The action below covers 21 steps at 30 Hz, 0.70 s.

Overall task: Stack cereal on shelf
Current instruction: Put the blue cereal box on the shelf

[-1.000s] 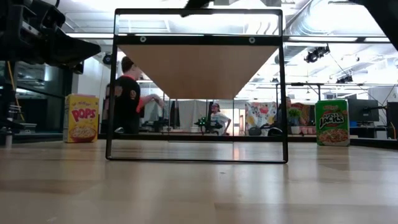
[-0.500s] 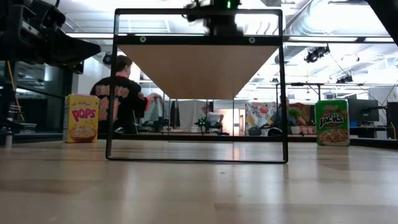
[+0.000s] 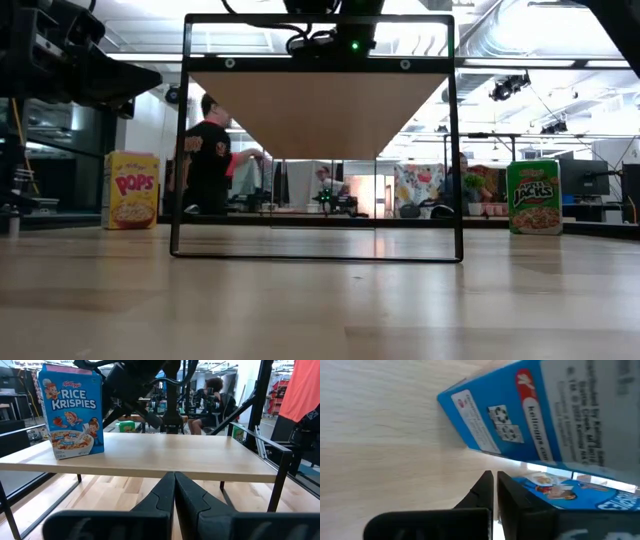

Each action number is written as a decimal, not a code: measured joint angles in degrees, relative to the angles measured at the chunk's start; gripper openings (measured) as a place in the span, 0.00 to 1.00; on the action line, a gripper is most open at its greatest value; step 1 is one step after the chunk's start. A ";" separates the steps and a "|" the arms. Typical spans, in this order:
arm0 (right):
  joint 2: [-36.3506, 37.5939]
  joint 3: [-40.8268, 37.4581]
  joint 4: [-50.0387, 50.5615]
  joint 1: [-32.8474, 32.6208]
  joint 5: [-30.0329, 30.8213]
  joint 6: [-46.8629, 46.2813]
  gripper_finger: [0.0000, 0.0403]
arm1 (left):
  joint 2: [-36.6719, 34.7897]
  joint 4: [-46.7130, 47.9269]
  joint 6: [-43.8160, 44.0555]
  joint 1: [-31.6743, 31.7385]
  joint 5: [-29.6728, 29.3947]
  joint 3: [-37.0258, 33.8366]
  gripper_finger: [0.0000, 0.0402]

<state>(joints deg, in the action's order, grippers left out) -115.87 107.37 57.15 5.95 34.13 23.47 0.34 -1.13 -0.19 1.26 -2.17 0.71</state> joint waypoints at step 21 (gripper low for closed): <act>0.00 0.00 -5.91 -3.20 -4.35 1.64 0.00 | 0.02 0.00 0.00 -0.01 0.00 0.00 0.01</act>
<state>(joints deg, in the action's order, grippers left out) -115.87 107.37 51.24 2.75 29.78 25.11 0.36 -1.13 -0.19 1.25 -2.17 0.71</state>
